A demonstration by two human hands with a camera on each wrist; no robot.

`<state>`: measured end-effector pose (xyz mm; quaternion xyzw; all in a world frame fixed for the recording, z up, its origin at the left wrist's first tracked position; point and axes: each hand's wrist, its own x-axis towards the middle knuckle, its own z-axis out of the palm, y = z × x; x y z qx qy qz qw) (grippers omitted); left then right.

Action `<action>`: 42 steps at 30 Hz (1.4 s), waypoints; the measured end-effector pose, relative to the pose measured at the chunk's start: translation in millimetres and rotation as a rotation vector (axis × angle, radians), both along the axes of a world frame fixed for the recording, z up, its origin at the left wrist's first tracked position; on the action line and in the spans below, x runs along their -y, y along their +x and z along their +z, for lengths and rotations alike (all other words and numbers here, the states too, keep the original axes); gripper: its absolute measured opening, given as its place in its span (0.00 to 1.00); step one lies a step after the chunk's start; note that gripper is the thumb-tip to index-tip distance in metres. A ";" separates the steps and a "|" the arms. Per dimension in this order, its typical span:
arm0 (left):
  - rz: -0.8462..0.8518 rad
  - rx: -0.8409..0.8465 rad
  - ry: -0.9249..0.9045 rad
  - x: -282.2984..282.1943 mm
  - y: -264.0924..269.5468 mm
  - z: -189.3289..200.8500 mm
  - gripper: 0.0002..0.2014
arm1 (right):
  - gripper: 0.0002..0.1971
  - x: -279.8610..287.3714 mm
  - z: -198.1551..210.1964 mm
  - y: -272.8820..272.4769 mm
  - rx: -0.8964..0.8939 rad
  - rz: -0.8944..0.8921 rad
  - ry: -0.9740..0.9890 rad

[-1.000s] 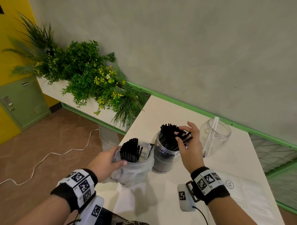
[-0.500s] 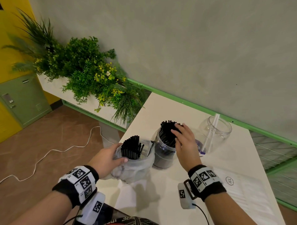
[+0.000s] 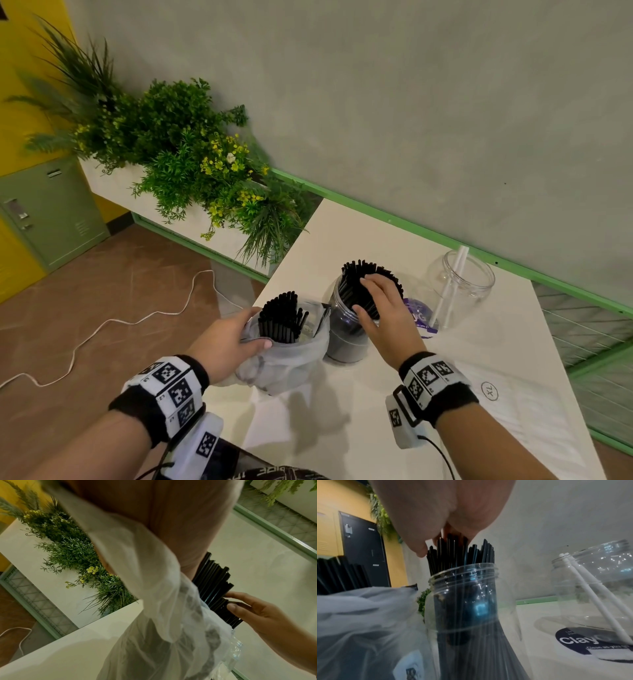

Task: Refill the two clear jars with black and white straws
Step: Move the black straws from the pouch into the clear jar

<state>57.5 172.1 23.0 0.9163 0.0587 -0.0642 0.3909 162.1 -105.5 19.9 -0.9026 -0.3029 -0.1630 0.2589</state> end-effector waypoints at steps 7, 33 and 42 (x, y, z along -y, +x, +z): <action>0.001 -0.002 0.008 -2.8 1.6 -0.5 0.28 | 0.30 5.8 -4.1 12.9 0.153 0.072 -0.250; 0.046 -0.065 0.042 -7.5 6.9 -2.3 0.33 | 0.13 -11.7 36.1 99.7 -0.367 -0.104 -0.129; 0.031 -0.030 0.013 -4.3 3.7 0.2 0.29 | 0.27 27.3 27.1 38.6 0.019 0.023 -0.097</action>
